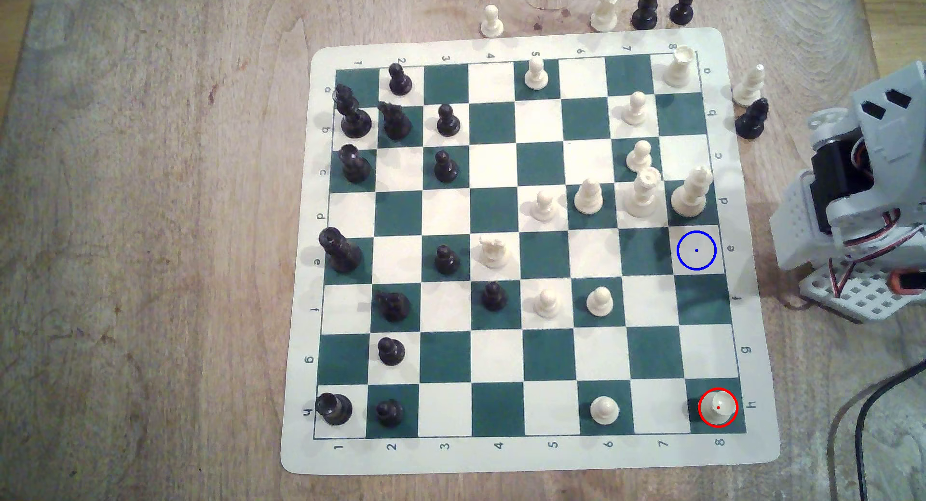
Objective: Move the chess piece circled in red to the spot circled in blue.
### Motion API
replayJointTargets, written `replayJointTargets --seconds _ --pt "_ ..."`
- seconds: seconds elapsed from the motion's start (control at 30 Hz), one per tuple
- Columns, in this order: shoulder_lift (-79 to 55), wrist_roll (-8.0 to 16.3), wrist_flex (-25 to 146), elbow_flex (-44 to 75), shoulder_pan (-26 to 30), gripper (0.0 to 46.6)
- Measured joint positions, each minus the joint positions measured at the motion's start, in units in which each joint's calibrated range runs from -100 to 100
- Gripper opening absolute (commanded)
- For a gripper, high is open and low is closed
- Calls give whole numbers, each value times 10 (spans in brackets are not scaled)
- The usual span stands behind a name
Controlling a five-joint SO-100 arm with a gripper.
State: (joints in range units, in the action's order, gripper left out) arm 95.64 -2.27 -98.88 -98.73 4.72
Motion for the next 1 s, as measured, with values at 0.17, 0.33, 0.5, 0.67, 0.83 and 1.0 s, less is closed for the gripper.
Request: replayJointTargets --seconds 0.17,0.33,0.5,0.67,0.83,1.0 --pt "0 0 0 0 -3 19" --pt "0 -2 66 0 -22 19" --pt "-1 -2 192 0 -36 19" --pt "-1 -3 351 11 -49 19" --pt "-1 -3 578 82 -63 19" --pt "0 9 832 167 -69 19"
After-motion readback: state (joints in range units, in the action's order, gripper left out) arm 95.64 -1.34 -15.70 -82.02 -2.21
